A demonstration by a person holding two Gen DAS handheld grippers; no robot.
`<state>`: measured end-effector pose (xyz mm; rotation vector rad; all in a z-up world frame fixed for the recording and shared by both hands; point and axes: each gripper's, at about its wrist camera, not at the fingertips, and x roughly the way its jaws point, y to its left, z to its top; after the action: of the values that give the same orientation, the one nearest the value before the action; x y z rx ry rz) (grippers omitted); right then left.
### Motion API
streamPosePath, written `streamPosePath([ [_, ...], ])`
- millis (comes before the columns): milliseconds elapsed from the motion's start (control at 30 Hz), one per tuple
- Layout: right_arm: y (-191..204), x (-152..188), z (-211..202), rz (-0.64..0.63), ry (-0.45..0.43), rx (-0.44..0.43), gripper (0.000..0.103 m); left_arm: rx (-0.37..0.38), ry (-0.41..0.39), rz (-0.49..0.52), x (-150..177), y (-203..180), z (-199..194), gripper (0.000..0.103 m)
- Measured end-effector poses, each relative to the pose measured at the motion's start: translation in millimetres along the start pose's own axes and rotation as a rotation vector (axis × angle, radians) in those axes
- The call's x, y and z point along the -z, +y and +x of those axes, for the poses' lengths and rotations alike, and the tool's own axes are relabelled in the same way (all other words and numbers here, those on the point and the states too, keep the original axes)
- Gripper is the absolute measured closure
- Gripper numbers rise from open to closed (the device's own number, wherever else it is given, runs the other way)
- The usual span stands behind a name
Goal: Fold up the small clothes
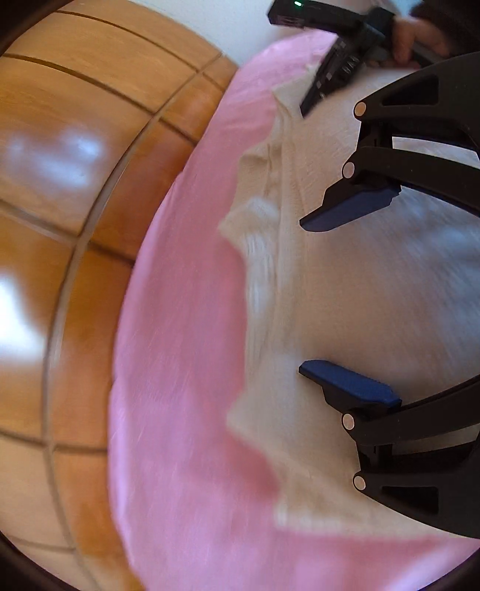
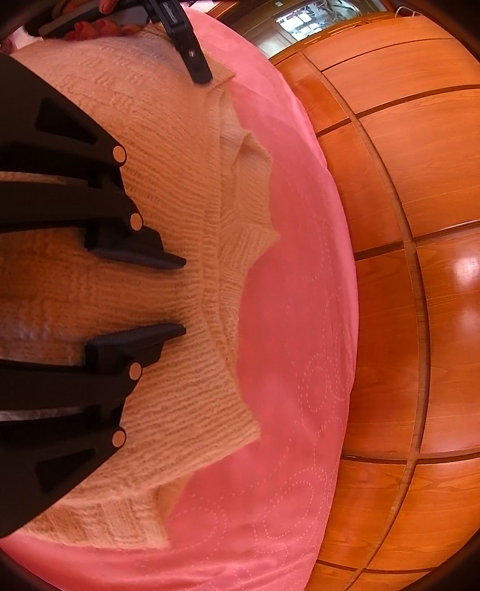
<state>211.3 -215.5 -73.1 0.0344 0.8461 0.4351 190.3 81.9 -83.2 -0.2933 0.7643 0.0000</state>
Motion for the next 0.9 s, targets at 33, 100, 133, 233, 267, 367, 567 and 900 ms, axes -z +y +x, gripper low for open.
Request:
streamPosePath([
  [33, 0.7, 0.1, -0.2, -0.005, 0.000, 0.003, 0.072, -0.022, -0.013, 0.003, 2.8, 4.9, -7.3, 0.032],
  [100, 2.3, 0.5, -0.8, -0.010, -0.004, 0.010, 0.072, -0.074, -0.037, -0.001, 10.3, 18.3, -21.0, 0.032],
  [133, 3.5, 0.4, -0.1, -0.012, -0.006, 0.014, 0.072, -0.089, -0.040, -0.006, 13.5, 23.7, -24.7, 0.032],
  [233, 7.1, 0.7, -1.2, -0.029, -0.013, 0.035, 0.071, -0.113, -0.037, 0.008, 21.0, 32.3, -27.5, 0.032],
  [267, 7.7, 0.8, -1.5, -0.032, -0.015, 0.040, 0.070, -0.111, -0.036, 0.013, 22.3, 33.2, -26.8, 0.032],
  [367, 8.1, 0.6, -2.0, -0.031, -0.019, 0.045, 0.069, -0.109, -0.030, 0.003, 23.1, 35.5, -23.2, 0.032],
  [567, 10.1, 1.8, -5.5, -0.036, -0.035, 0.074, 0.063, -0.124, -0.090, -0.034, 30.6, 34.2, -50.5, 0.027],
  [900, 13.9, 6.6, -21.3, -0.021, -0.105, 0.214, 0.020, -0.171, -0.070, -0.125, 61.2, 78.3, -63.3, 0.014],
])
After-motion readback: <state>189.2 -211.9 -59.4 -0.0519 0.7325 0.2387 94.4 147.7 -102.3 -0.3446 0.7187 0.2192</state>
